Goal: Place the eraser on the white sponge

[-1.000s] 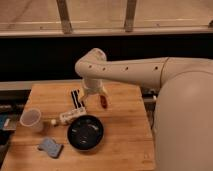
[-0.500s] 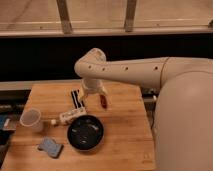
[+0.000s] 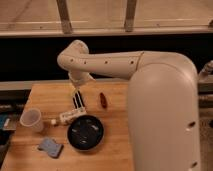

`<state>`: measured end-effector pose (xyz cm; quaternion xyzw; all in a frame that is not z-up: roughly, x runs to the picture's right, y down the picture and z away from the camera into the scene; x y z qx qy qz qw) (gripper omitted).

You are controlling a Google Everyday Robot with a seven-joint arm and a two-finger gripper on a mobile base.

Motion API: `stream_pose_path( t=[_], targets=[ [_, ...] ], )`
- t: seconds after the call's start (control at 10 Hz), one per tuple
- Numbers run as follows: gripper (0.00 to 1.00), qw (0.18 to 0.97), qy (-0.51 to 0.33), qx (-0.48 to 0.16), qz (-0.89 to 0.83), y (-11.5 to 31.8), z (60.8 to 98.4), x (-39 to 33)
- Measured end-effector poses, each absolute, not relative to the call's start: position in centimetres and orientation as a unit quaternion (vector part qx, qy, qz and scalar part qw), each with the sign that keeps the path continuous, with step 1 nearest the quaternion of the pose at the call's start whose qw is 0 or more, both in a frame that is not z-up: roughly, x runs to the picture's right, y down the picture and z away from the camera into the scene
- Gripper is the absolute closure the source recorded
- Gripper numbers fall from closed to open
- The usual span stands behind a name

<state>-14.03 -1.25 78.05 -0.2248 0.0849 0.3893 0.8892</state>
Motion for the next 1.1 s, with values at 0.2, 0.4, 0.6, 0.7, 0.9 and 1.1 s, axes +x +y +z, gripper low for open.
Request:
stream_pose_path(
  t=[0.2, 0.4, 0.6, 0.7, 0.9, 1.1],
  targets=[
    [0.2, 0.897, 0.071, -0.216, 0.379, -3.1, 79.3, -14.7],
    [0.2, 0.897, 0.069, -0.215, 0.379, -3.2, 79.4, -14.7],
    [0.2, 0.898, 0.069, -0.215, 0.378, -3.1, 79.4, -14.8],
    [0.2, 0.898, 0.071, -0.215, 0.378, -3.1, 79.4, -14.7],
    [0.2, 0.887, 0.091, -0.197, 0.408, -3.0, 80.1, -14.0],
    [0.2, 0.87, 0.112, -0.186, 0.443, -3.1, 82.4, -13.9]
  ],
)
